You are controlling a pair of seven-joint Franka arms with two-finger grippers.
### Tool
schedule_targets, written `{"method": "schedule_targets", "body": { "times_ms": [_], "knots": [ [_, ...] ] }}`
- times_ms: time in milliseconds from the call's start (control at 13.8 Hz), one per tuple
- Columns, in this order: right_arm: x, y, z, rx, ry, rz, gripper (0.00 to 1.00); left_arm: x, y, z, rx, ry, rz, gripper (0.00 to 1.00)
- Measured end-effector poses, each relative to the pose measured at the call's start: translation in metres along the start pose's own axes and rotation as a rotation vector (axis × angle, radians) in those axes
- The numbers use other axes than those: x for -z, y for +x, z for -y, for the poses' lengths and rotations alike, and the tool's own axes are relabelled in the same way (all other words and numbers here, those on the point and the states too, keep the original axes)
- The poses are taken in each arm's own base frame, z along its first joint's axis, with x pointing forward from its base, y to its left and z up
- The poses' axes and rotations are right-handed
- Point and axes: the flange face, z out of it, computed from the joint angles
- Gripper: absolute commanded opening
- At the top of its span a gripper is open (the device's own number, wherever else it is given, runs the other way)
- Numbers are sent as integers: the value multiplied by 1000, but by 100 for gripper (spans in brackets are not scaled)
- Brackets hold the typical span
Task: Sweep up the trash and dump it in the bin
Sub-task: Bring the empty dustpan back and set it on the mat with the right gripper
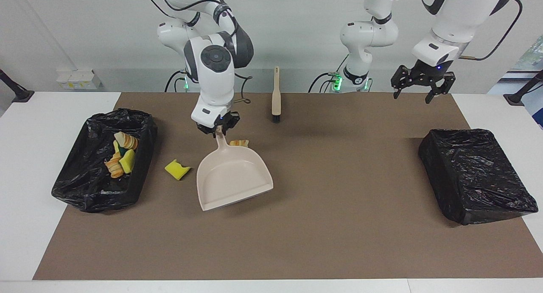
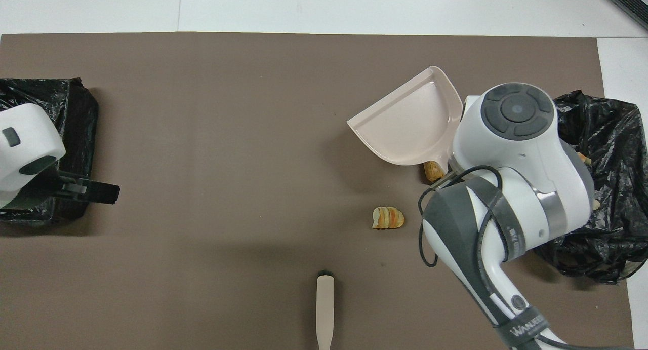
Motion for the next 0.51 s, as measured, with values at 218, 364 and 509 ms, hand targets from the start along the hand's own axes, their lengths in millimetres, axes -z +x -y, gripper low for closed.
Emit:
{"method": "schedule_targets", "body": {
  "times_ms": [218,364,509],
  "knots": [
    [-12,7,60,-92,56,15,0,11,21,10,9,-4,4,100],
    [-27,13,98,-173,52,34,0,12,27,12,9,-6,3,100],
    [-46,24,135,-237,51,41,0,14,27,12,9,-7,8,100]
  ]
}}
